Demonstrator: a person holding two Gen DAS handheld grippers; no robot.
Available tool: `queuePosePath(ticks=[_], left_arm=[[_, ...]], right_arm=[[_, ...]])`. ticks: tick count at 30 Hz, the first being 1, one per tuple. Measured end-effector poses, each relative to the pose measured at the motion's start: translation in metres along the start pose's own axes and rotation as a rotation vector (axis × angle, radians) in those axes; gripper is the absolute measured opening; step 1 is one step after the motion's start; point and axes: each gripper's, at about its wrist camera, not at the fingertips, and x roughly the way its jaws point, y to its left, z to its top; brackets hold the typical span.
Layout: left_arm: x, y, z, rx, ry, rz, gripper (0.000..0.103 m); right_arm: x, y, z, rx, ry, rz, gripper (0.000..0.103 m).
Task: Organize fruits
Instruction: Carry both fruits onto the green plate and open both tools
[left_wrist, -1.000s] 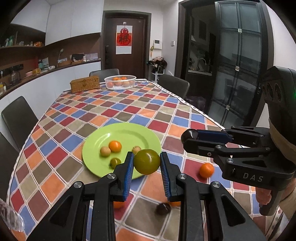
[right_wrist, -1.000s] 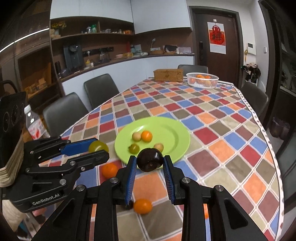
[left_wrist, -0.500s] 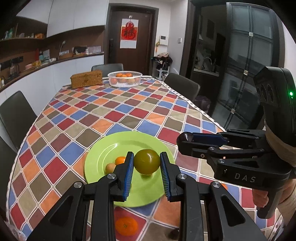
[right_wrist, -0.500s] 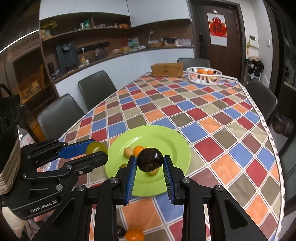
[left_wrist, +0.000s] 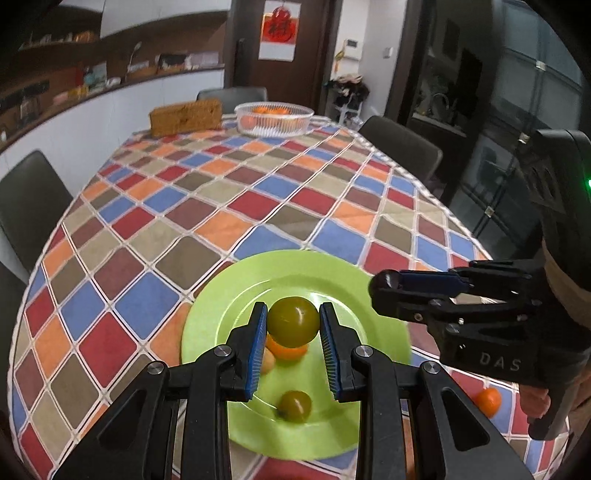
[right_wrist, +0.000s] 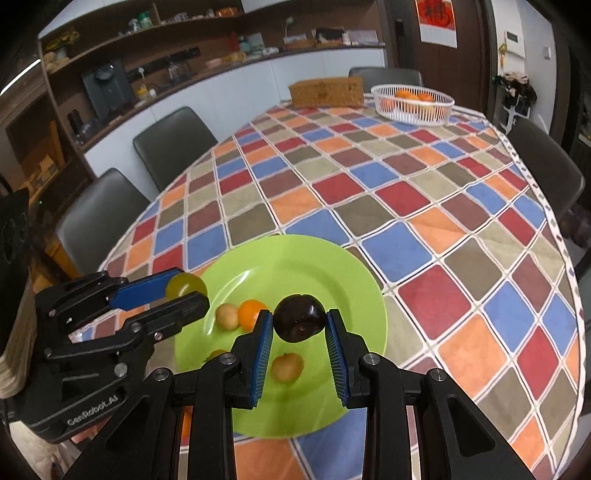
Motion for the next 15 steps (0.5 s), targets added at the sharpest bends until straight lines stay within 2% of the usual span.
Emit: queuePosePath(ticks=[8,13,15], left_arm=[[0.040,0.021,0.005,-0.030,0.093,0.035,0.028],[0.052,0.025,0.006,-0.036,0.118,0.038,0.029],[0.052,0.025,0.007,-0.035,0.111,0.047,0.033]], right_arm=[[0.039,-0.010,0.008,0.037,0.088,-0.016,0.031],[0.050,-0.012,0.009,0.042,0.110,-0.023,0.031],[0.052,-0.012,0.009,0.040,0.115,-0.024,0.031]])
